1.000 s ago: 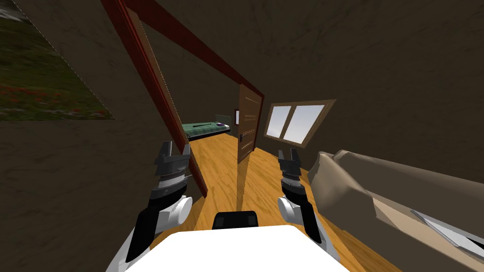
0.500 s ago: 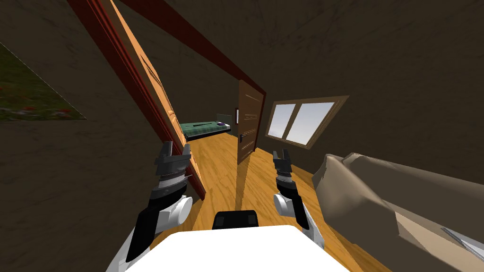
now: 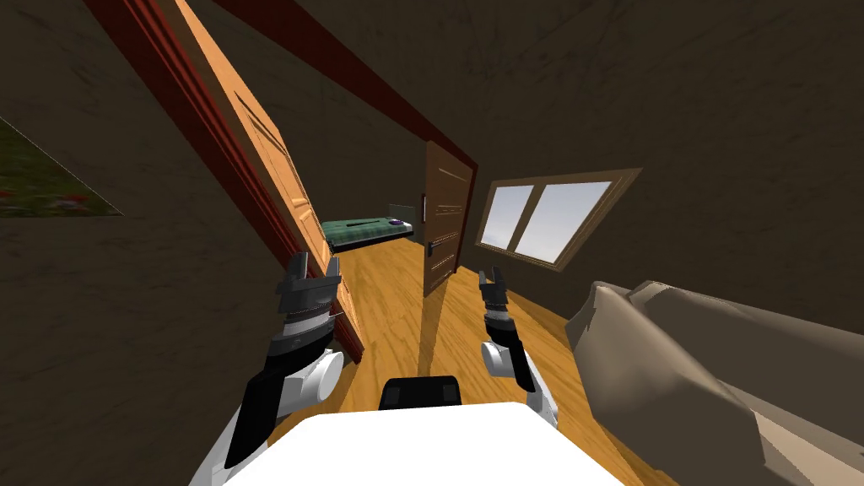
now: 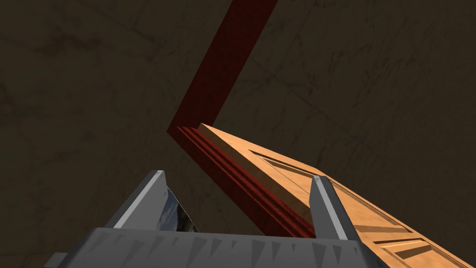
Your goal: Push the door open
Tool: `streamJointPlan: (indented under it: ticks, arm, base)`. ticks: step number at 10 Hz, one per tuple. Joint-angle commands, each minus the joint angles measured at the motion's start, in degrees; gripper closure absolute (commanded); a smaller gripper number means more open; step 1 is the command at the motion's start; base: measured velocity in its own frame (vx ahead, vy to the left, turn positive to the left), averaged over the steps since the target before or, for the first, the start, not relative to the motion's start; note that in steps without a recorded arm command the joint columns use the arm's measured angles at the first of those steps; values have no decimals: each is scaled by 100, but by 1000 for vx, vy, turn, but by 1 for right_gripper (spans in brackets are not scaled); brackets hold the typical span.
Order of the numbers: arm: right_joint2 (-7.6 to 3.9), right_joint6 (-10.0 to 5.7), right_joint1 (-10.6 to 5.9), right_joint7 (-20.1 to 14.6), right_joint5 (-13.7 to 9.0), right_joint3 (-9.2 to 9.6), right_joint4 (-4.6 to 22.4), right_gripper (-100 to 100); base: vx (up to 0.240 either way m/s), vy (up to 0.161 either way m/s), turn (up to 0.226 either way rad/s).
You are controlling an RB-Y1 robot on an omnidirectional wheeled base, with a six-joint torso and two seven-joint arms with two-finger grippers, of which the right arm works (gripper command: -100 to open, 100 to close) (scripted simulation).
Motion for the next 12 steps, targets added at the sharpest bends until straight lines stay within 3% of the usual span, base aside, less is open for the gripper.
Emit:
streamJointPlan:
  ticks: [1,4,5,12]
  arm:
    - [-16,26,-174,-22,8,32,235,-100]
    - [-45,38,-441,-66,25,107,652,-100]
    - [-45,38,-441,-66,25,107,661,-100]
    - [-90,72,-1130,-180,71,301,1763,-100]
  base:
    - [82,-73,52]
    - [90,-63,53]
    - [48,-57,23]
    - [84,-76,55]
